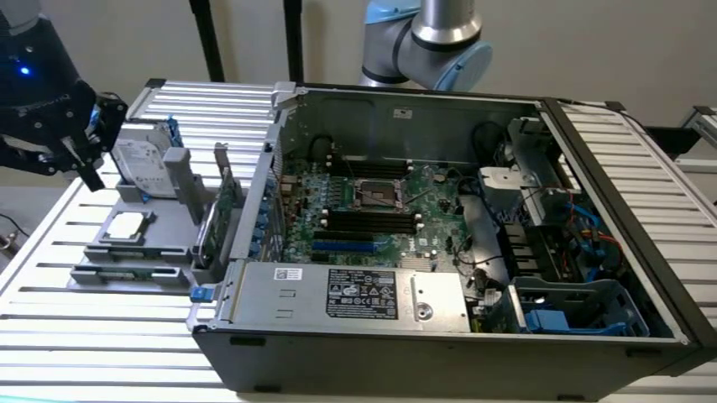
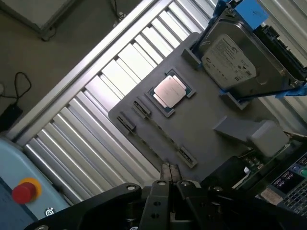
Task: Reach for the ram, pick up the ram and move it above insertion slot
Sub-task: 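Pick up the ram and move it above insertion slot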
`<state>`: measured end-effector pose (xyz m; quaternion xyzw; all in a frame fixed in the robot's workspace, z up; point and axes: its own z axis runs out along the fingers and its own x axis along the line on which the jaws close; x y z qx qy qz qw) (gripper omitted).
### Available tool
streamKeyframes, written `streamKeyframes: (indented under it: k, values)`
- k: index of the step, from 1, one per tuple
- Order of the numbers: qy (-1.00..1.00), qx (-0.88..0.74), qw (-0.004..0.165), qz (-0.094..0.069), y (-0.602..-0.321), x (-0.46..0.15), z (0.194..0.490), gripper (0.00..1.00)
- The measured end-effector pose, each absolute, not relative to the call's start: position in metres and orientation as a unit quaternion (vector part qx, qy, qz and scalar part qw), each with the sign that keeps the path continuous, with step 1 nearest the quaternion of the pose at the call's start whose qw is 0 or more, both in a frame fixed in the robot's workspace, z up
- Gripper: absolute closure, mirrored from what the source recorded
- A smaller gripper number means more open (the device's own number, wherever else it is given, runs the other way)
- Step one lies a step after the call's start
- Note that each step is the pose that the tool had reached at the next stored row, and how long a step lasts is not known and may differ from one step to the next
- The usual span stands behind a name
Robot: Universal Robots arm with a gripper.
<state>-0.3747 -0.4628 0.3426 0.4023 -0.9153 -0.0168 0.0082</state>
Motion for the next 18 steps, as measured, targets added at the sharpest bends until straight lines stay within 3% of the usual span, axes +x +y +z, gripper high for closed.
streamKeyframes:
  k: [18]
  values:
    - [-0.838,0.546,0.011,-0.015,-0.4627,-0.3748,0.3425,0.89]
